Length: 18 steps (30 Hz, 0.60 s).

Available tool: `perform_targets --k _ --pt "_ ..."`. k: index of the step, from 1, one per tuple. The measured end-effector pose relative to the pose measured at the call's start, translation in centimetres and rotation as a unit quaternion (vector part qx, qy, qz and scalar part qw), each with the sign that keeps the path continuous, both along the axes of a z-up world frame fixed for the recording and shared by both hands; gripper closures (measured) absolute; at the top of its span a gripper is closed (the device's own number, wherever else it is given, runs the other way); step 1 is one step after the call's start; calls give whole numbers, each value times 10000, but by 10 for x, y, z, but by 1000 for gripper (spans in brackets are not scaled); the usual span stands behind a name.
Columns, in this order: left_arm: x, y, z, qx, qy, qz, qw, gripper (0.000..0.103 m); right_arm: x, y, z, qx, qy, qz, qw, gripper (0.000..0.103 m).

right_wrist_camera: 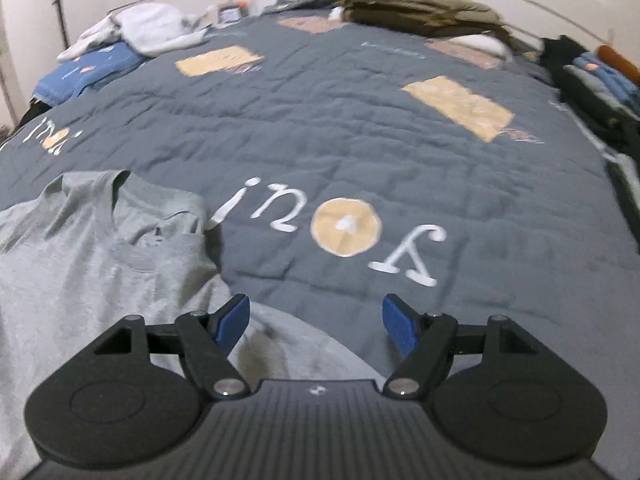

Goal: Fold clothes

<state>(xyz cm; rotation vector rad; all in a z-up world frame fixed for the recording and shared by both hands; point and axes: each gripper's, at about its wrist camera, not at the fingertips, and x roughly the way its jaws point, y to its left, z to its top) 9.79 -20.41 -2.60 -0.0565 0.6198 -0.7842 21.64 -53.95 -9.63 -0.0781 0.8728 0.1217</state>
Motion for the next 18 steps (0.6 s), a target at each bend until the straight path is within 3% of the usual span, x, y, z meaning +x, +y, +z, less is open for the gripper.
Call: perform_targets --k 4,8,11,12,13,18 --pt "2 2 -1 -6 37 23 10000 29 9 14 -12 -386 224 395 9982 31" --pt "2 3 0 -51 64 22 10000 29 14 24 -22 -441 576 630 9954 36" --pt "3 3 1 -77 85 56 9999 29 12 30 -26 -403 719 768 9936 65" --pt "3 3 1 -75 89 68 9999 29 13 30 -26 -347 736 730 9940 82" --pt "2 4 0 -70 92 79 9999 29 14 28 -24 -253 733 641 9949 90" --pt "3 4 1 -85 99 117 9998 29 16 2 -2 111 184 -314 9993 99"
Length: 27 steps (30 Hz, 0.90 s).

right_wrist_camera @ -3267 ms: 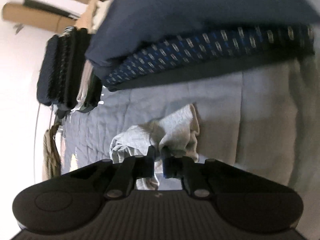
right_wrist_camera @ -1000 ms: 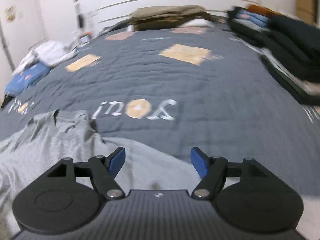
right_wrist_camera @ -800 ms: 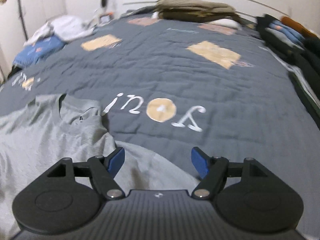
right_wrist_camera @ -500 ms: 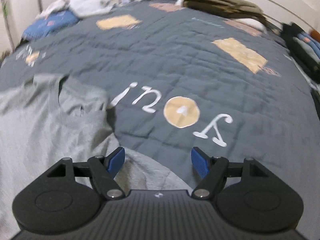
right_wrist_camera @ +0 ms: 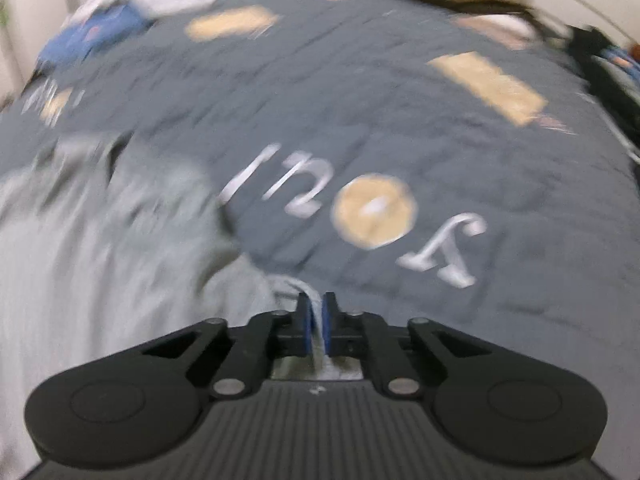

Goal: Fold clothes

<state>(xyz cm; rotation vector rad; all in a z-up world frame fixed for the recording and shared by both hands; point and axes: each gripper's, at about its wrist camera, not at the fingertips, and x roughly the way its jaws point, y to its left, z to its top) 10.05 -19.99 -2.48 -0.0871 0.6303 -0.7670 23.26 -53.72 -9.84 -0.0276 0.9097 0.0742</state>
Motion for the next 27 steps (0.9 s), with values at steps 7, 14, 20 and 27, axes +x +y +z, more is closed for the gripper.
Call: perform_targets --k 7,14,20,27 --pt "1 -2 -1 13 7 20 10000 29 -11 -38 9 211 -692 -1150 9907 100" --pt "1 -2 -1 7 24 41 10000 29 -6 -30 7 396 -548 -392 9969 92" --pt "1 -1 0 3 -2 37 10000 29 9 12 15 471 -489 691 9953 47" --pt "7 9 -3 17 38 205 9998 28 37 43 -5 97 -111 1001 9949 39"
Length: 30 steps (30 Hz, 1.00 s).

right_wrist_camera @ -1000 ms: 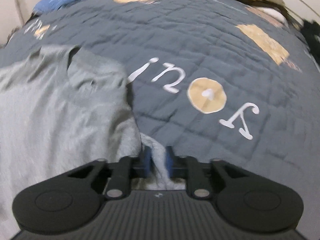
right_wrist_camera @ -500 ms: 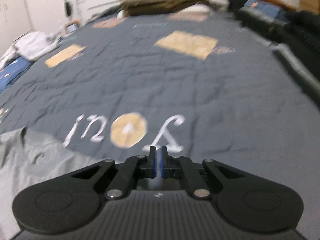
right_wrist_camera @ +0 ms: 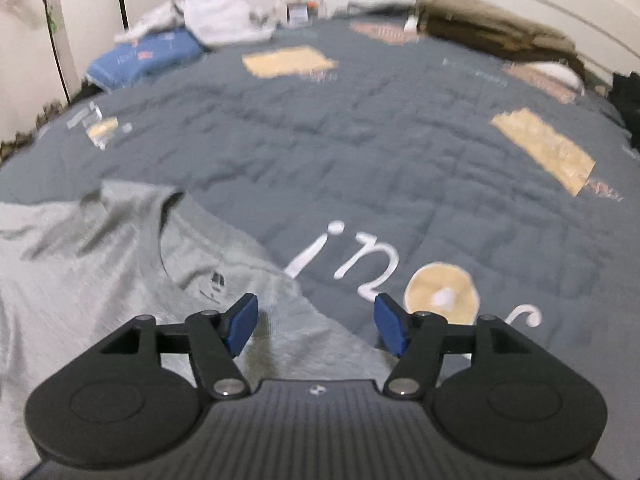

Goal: Fold clothes

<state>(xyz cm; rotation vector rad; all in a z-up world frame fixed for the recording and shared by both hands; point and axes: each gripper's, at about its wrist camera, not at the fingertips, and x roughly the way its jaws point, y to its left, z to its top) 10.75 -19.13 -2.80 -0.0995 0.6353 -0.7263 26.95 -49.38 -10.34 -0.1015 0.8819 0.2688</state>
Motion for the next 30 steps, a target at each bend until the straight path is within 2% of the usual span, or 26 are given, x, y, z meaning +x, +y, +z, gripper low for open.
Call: perform_targets --k 2,3,4,6,10,12,13,14,16,17,20,22,24,26,28,30 --pt "2 3 0 -1 11 46 10000 28 4 0 -8 54 216 -124 9997 42" --pt "2 3 0 0 16 61 10000 28 5 0 -12 166 341 -189 9991 50" --pt "3 4 0 1 26 78 10000 28 3 2 -14 238 384 -171 9988 69" --pt "3 5 0 -5 50 102 9999 28 -5 13 -12 -62 199 41 9998 88" --pt "3 6 1 -4 46 111 9999 28 -24 33 3 -1033 -697 55 9922 89" --pt "2 5 2 -17 28 93 10000 28 -31 37 11 -1349 -1238 -92 9831 89" --pt "1 5 2 -19 21 78 10000 28 -35 41 11 -1645 -1481 -110 9751 85" --pt "1 4 2 -19 14 62 10000 28 -35 44 7 -1944 -1548 -136 9685 84" --pt "0 4 3 -9 -1 37 10000 28 -25 43 -3 -2136 -1114 -213 9703 82" --pt "0 4 3 -7 -4 25 10000 28 -21 38 -4 -2017 -931 -255 9747 82" --pt "2 6 3 -39 16 35 10000 28 -18 3 13 -585 -627 -642 9942 77" --pt "4 8 2 -26 16 58 10000 28 -18 -22 26 544 -491 -774 9943 59" --pt "5 10 1 15 -5 84 10000 28 -21 -39 34 1092 -497 -889 9888 55" --pt "10 15 2 70 -46 116 9999 28 -22 -45 38 913 -570 -1012 9890 54" --pt "18 21 2 113 -89 148 9998 28 -20 -46 33 608 -420 -1027 9920 54" --pt "29 27 3 205 -182 181 9995 28 -20 -50 24 608 -214 -991 9930 54"
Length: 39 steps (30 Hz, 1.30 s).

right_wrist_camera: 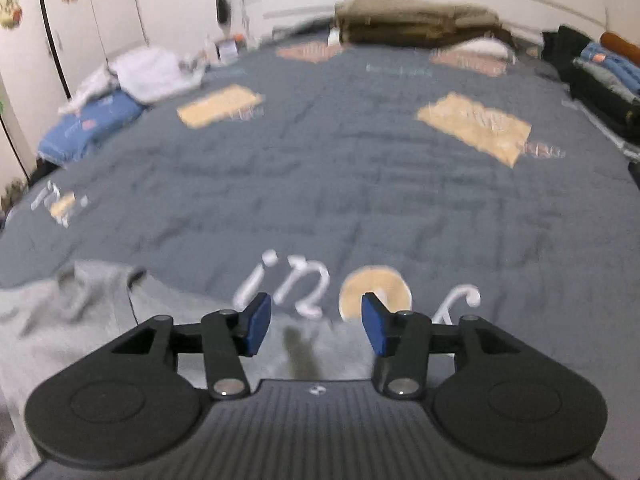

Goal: Fold clothes

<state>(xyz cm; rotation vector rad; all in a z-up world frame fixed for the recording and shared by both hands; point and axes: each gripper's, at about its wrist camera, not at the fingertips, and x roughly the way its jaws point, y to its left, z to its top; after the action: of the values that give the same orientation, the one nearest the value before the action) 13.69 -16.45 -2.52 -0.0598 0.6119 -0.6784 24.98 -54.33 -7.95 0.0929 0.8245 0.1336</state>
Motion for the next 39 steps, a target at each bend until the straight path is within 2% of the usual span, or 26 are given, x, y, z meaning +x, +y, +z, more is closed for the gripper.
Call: perform_targets --k 5,7,10,14,16,23,27,29,30,31,33,36,39 --pt "45 -7 -1 735 -354 -237 9964 29 7 -6 -19 216 271 -97 9994 54" --pt "66 -15 -2 897 -433 -420 9941 29 10 -10 -23 410 317 -77 9986 54" --pt "99 -32 -9 1126 -445 -757 9897 31 12 -9 -25 397 354 18 9986 54" --pt "138 -55 -26 1481 -342 -1091 9823 38 21 -10 -26 367 460 119 9982 54" --pt "153 -64 -35 1657 -283 -1219 9782 47 24 -10 -27 373 496 171 9979 53" --pt "198 -86 -63 1959 224 -1536 9683 46 32 -10 -33 320 577 387 9971 53" --pt "217 -96 -83 2244 612 -1571 9598 47 36 -8 -39 301 701 406 9963 53" --pt "220 -96 -87 2124 723 -1701 9595 64 35 -7 -39 340 692 343 9964 58" --pt "219 -95 -87 2046 746 -1788 9595 85 35 -8 -39 434 716 284 9961 67" --pt "218 -94 -86 2024 678 -1837 9595 92 35 -9 -38 515 721 266 9957 81" --pt "214 -93 -83 2052 434 -1833 9604 99 35 -9 -35 582 652 223 9959 87" --pt "219 -87 -74 2044 -29 -1398 9689 100 32 -7 -26 530 304 109 9981 93" --pt "224 -82 -66 1941 -296 -1038 9750 101 30 -4 -16 413 -149 -45 9990 97"
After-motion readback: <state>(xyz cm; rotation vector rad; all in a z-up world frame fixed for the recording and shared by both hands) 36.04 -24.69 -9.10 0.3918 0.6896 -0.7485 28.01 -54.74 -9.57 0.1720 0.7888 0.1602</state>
